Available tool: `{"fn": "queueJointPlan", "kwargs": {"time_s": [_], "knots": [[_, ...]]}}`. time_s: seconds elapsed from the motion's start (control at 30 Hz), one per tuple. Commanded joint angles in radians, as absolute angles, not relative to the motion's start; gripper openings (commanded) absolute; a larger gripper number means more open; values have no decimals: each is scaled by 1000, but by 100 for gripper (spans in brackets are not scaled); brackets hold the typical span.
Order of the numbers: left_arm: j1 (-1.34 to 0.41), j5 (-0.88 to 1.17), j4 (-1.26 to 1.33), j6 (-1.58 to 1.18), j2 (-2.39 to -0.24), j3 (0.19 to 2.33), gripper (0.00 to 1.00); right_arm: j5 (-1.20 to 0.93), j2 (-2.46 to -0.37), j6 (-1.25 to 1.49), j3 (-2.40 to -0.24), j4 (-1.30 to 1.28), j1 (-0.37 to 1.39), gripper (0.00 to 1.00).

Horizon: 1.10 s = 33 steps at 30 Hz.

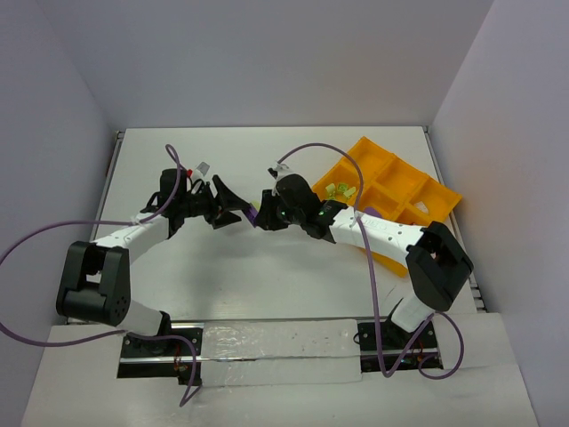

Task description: Sort the legos into containers by color

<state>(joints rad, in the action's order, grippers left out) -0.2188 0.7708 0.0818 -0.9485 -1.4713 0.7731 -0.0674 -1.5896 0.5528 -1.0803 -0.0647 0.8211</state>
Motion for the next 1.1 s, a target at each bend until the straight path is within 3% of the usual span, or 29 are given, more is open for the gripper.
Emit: {"fn": "queueJointPlan", "kwargs": {"time_s": [0.0,0.2,0.87,0.97,1.03,1.07], "knots": [[-216,784,130,-940,-1482,816,75,-78,-1566,537,-1120,-29,824,0],[-222,778,78,-902,-1501,852,66,-84,-1565,535,-1121,-29,824,0],[-252,725,-26,-852,-1530,907,53,-80,-1583,532,-1137,-41,827,0],[-252,724,-24,-853,-1534,905,35,-82,-1585,532,-1135,-38,826,0],[-252,729,-25,-854,-1540,907,6,-81,-1588,532,-1139,-43,827,0],[-252,735,-28,-855,-1545,909,1,-83,-1588,531,-1142,-50,827,3]]}}
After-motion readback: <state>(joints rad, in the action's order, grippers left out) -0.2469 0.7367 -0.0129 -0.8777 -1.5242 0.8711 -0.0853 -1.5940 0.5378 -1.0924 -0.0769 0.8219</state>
